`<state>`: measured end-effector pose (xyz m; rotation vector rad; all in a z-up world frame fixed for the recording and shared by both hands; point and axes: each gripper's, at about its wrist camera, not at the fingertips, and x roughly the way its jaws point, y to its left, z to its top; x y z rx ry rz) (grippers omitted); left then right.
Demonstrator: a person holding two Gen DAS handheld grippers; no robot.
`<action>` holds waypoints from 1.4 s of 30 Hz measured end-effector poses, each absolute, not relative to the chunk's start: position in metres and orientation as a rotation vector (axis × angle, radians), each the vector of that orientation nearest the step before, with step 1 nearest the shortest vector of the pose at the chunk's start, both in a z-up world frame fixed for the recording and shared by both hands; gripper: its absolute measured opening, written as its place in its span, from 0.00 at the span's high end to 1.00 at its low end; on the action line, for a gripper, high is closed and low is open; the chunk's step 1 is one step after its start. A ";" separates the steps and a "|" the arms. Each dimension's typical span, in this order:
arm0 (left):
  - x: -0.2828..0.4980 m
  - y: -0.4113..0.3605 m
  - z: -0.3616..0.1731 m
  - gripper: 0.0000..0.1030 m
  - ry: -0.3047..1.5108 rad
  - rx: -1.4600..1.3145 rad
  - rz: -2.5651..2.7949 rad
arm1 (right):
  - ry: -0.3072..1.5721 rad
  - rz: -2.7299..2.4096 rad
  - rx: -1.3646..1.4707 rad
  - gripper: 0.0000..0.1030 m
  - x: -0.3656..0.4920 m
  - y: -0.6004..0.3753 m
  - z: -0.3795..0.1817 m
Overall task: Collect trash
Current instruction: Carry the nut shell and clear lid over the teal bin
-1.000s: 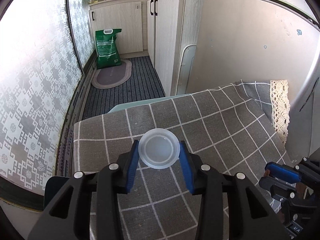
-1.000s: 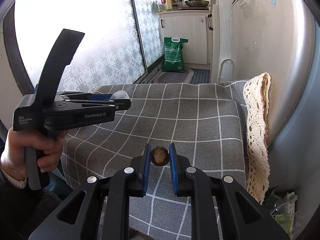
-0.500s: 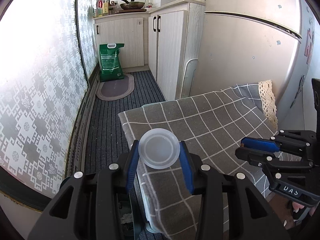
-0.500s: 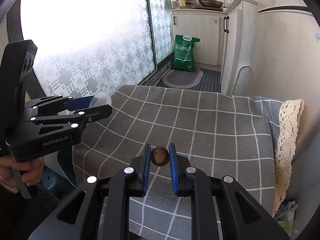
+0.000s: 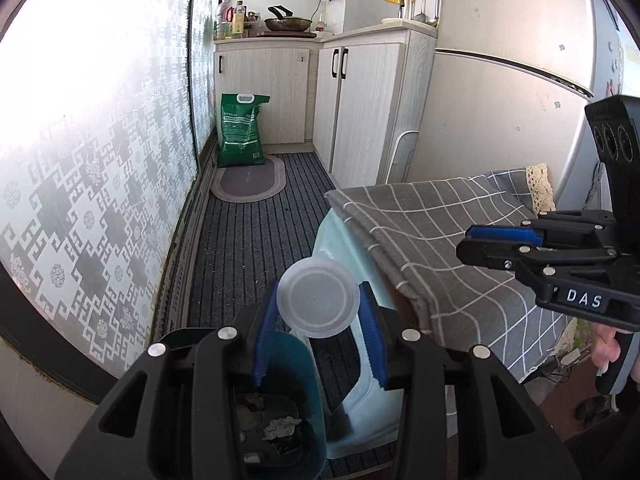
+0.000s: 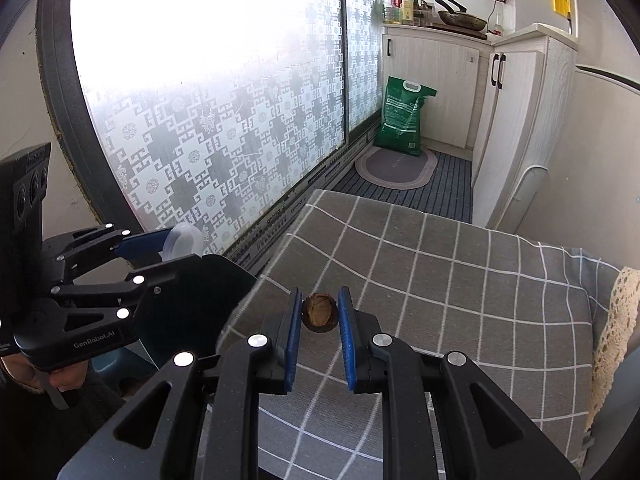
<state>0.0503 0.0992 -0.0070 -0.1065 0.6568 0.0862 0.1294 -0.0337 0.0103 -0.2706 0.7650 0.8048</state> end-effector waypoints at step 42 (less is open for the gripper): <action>0.009 0.201 -0.132 0.56 0.959 -0.207 0.168 | 0.819 0.950 -0.426 0.83 0.085 0.125 -0.010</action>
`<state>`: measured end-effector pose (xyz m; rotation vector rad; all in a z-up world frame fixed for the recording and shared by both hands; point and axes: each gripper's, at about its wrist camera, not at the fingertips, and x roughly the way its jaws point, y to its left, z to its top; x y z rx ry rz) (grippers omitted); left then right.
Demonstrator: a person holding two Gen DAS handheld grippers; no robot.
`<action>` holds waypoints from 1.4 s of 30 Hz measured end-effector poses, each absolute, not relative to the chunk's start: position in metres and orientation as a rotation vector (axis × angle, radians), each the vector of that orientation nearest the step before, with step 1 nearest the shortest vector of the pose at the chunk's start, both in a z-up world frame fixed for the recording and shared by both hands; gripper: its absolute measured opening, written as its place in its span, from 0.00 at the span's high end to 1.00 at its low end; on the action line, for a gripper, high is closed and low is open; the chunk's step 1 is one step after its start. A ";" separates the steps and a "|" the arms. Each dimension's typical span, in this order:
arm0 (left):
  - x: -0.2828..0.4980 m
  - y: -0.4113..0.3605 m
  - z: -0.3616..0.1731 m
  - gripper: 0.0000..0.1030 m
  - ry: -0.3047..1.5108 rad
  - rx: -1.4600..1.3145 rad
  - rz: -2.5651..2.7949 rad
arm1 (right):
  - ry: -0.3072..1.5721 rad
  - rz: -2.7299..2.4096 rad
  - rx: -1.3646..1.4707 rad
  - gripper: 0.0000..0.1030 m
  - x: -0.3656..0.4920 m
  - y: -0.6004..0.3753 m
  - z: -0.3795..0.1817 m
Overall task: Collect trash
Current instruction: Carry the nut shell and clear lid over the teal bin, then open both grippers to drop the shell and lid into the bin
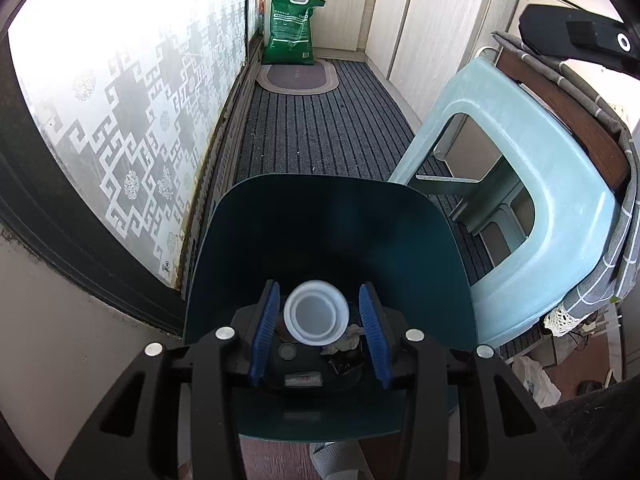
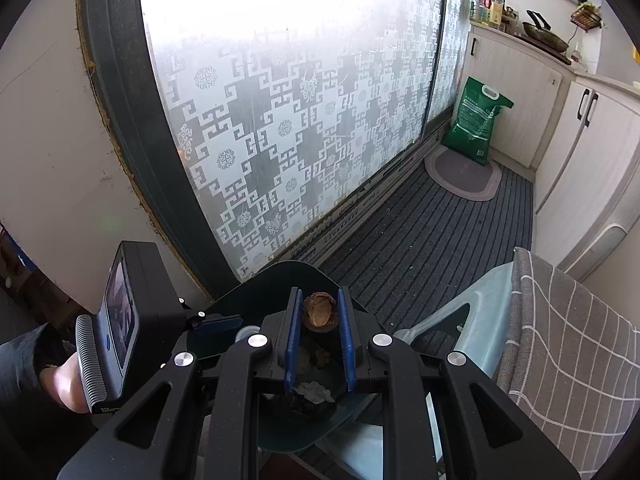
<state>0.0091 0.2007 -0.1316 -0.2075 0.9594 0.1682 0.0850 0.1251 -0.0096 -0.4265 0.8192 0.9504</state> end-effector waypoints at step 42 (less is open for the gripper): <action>-0.019 0.222 -0.055 0.83 0.697 -0.246 0.228 | 1.117 0.949 -0.628 0.62 0.068 0.143 -0.135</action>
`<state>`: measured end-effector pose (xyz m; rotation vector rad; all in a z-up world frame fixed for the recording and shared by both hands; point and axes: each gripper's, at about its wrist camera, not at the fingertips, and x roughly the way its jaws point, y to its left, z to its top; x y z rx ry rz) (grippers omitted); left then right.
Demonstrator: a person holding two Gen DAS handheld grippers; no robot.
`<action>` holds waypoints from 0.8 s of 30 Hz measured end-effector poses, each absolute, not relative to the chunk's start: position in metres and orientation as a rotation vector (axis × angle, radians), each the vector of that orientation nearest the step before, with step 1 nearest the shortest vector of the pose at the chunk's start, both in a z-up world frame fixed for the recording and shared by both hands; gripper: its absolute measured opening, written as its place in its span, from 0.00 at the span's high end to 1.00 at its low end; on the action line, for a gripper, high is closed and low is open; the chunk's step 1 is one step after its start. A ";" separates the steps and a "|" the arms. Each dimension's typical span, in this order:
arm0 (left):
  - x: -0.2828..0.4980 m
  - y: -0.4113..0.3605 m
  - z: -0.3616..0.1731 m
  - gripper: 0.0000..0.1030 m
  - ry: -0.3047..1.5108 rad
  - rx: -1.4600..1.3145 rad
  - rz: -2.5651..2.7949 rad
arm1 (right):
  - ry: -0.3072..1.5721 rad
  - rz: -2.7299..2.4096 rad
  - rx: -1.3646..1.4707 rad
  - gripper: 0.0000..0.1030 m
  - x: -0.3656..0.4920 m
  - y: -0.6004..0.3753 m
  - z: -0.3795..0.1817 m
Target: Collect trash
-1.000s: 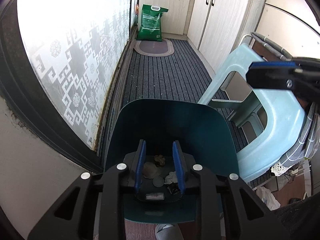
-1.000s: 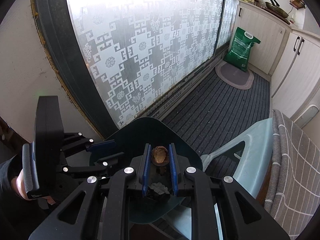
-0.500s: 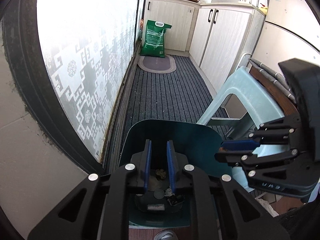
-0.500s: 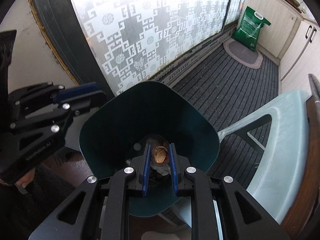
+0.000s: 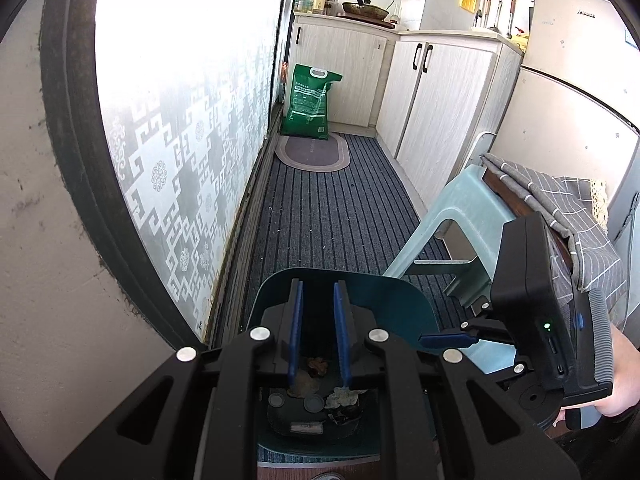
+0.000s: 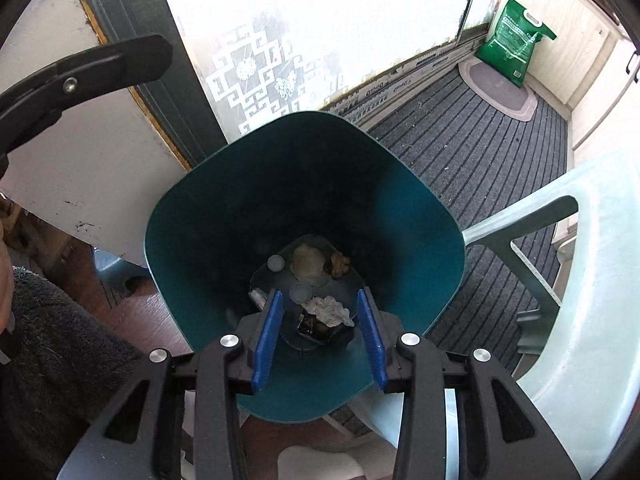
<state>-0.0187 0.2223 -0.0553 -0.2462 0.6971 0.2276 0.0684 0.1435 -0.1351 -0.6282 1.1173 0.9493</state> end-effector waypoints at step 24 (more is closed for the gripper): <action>-0.077 0.192 0.002 0.48 0.549 -0.181 0.261 | 0.717 0.927 -0.328 0.71 0.027 0.039 0.005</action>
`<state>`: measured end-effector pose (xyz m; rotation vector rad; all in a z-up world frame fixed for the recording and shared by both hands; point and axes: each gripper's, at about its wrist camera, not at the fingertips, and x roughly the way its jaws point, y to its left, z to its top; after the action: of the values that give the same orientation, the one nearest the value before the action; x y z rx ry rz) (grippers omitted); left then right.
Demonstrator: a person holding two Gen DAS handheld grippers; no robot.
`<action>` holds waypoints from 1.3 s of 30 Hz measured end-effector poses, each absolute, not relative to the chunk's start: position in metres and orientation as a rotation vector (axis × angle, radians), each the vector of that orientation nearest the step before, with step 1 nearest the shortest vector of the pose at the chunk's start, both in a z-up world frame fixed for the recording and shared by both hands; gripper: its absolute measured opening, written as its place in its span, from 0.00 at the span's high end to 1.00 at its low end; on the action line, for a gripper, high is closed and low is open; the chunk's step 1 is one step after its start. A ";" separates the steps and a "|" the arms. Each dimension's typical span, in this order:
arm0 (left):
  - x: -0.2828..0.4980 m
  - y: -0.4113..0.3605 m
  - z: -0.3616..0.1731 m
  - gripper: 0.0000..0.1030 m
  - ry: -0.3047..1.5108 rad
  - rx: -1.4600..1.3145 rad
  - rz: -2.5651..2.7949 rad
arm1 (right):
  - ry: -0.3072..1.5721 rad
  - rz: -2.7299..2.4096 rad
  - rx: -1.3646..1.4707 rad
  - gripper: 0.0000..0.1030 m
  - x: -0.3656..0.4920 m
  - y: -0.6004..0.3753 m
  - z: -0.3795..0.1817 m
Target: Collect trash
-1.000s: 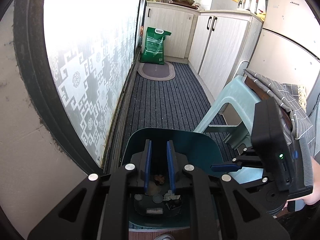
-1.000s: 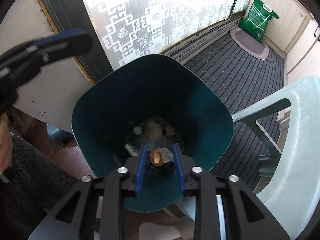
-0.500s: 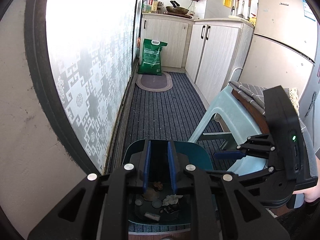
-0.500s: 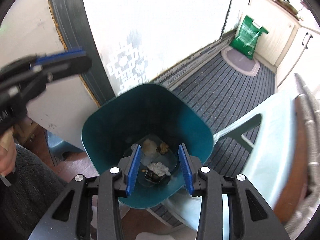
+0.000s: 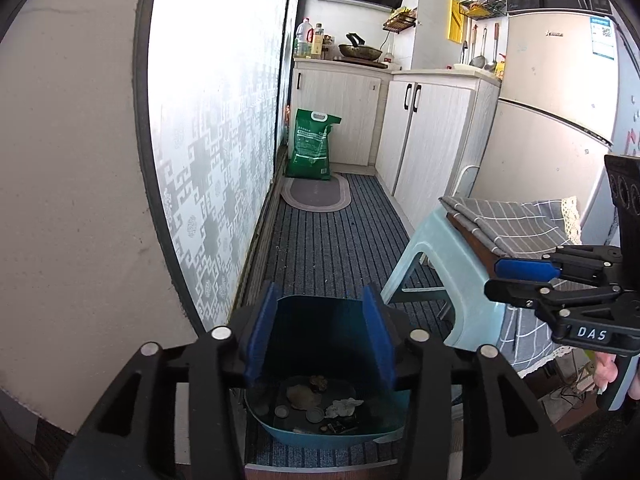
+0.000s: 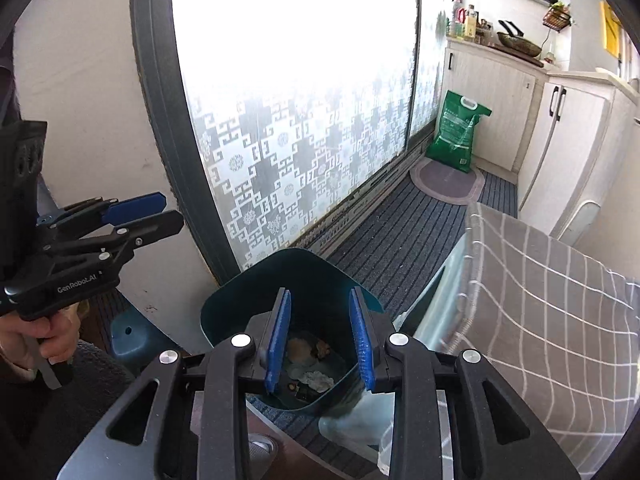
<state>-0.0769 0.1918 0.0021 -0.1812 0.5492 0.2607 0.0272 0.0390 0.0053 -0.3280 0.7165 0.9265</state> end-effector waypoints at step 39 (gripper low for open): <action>-0.125 0.123 0.007 0.03 0.496 -0.079 0.282 | 0.522 0.644 -0.197 0.03 -0.058 -0.219 0.060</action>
<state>-0.1247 0.1234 0.0071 -0.0790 0.4956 0.2822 -0.0575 -0.2189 0.0596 -0.1968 0.5219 0.6436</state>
